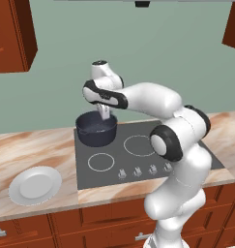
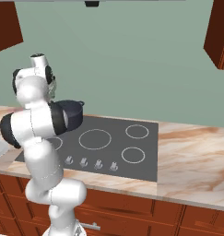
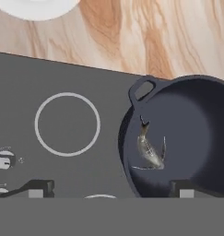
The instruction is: Retrieve the frozen meat and place it in the pot on a burner. Then turn the burner on.
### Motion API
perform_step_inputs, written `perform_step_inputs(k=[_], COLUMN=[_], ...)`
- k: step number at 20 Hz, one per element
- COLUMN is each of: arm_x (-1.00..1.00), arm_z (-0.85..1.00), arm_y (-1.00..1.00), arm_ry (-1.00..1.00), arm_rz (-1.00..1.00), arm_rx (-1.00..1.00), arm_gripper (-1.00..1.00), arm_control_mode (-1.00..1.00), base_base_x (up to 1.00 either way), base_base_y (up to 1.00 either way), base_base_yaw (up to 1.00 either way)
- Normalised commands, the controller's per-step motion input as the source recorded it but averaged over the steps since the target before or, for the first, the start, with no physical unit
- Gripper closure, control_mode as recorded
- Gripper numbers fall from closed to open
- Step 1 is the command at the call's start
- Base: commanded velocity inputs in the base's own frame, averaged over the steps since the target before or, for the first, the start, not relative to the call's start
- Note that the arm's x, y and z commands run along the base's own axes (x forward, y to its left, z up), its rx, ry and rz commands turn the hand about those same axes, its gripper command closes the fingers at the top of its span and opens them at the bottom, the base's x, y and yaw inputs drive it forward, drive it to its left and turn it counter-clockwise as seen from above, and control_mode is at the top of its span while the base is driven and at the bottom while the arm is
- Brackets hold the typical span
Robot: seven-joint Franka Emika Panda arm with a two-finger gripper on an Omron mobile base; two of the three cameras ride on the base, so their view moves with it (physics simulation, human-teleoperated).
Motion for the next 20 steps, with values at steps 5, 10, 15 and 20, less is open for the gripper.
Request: perform_step_inputs(k=[5, 10, 15, 20], arm_x=[-0.71, -0.58, -0.17, 0.00], arm_z=[0.55, 0.46, 0.45, 0.23], arm_y=[-0.46, -0.48, -0.30, -0.22], arm_ry=[-0.03, -0.05, 0.00, 0.18], arm_rz=[-0.25, -0.41, -0.56, -0.58], arm_rx=[0.18, 0.21, 0.11, 0.01], arm_gripper=[-1.00, -1.00, -1.00, -1.00], arm_control_mode=[-1.00, -1.00, -1.00, -1.00], base_base_x=[0.00, 0.00, 0.00, 0.00], base_base_y=[0.00, 0.00, 0.00, 0.00], base_base_yaw=[0.00, 0.00, 0.00, 0.00])
